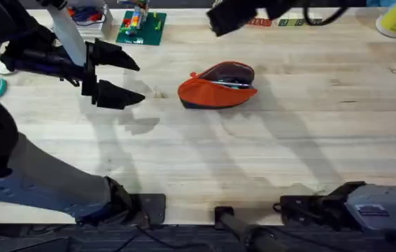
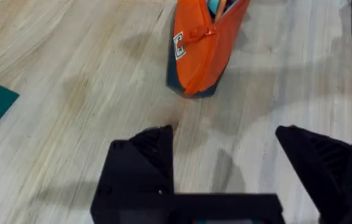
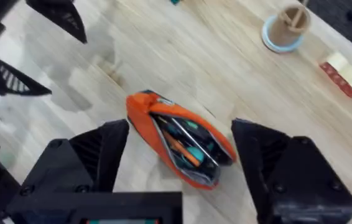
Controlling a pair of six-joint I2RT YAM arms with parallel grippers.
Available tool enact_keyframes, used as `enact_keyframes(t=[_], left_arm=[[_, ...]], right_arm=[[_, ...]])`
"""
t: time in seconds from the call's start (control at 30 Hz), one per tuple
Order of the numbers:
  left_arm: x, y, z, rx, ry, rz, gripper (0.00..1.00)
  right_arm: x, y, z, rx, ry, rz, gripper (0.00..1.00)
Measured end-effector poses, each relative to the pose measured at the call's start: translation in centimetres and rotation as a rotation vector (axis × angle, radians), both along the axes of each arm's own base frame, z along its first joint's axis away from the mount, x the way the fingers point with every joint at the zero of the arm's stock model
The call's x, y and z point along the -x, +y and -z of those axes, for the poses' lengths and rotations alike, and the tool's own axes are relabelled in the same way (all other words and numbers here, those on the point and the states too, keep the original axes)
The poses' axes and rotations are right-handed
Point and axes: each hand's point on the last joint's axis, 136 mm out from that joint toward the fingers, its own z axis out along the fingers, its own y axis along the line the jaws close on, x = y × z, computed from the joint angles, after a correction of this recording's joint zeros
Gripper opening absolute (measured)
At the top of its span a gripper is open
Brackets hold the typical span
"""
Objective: Unzip the bag, pick up the pens from the table one at a time and place them inside, then zip the bag closed.
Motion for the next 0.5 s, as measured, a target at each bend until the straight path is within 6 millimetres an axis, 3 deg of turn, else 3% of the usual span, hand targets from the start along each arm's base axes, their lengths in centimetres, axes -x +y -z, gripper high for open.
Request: enact_keyframes(t=[0.5], left_arm=[[0.0,0.0,0.0,0.0,0.001,0.0,0.993]], right_arm=[[-2.7,4.3,5.8,-0.012,0.121,0.034,0.998]])
